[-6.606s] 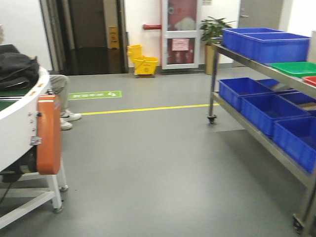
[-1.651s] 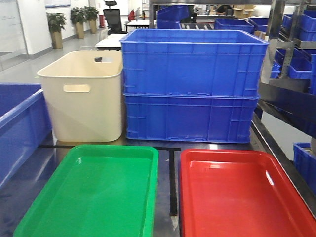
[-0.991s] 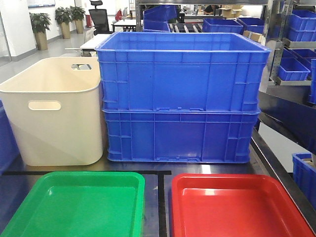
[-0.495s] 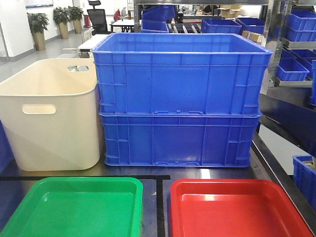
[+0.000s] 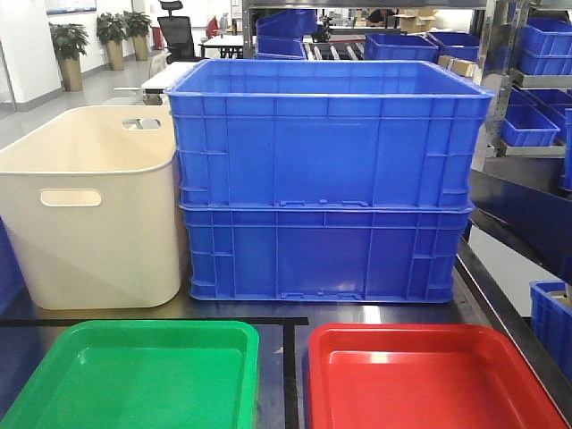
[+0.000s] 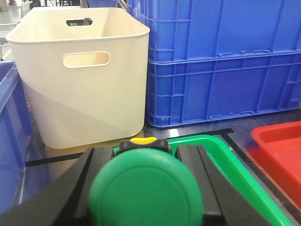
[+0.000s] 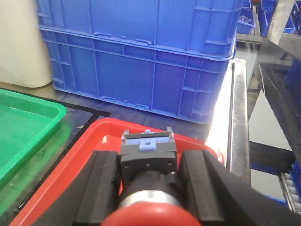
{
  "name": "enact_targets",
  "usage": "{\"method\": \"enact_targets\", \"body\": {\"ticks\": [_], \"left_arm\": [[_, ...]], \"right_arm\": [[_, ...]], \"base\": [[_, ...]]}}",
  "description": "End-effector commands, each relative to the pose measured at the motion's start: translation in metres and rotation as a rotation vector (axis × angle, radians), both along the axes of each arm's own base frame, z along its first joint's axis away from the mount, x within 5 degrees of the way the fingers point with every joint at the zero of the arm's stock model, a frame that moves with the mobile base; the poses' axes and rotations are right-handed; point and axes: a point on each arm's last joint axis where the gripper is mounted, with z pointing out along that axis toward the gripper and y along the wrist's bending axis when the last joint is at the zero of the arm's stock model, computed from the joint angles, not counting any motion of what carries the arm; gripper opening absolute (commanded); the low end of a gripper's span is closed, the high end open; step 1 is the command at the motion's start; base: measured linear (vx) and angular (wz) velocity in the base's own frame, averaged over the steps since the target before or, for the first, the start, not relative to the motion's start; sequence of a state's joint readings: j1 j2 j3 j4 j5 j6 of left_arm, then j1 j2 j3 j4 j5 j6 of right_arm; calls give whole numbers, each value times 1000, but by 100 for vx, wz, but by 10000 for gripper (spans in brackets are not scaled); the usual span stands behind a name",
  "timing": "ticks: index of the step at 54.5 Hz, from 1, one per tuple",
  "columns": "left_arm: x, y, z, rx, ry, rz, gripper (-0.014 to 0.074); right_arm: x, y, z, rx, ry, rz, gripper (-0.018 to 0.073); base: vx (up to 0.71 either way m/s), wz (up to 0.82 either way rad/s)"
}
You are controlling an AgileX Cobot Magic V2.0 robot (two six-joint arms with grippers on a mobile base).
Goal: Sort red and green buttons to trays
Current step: 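Move left gripper over green tray and right gripper over red tray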
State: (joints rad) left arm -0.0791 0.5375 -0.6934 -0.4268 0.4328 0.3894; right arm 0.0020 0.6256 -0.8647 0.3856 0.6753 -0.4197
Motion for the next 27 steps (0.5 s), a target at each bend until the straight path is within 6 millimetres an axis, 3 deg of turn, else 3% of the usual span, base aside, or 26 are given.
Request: {"method": "enact_targets", "body": {"ticks": [1,12,20,27], "left_arm": [[0,2,16,-46,-95,23,3],[0,0,16,-88,-86,11,3],[6,-3,20,-266,-85,-1,3],[22,-7,13,-340,-5,-19,3]], "right_arm": [[2,-2,19,34,-122,-34,-9],[2,-1,18,60,-108,-21,-9],[14,5,20,220,-100,13,-9],[32,10,14,206,-60,72,-9]], "base": [[0,0],[0,0],[0,0],[0,0]]}}
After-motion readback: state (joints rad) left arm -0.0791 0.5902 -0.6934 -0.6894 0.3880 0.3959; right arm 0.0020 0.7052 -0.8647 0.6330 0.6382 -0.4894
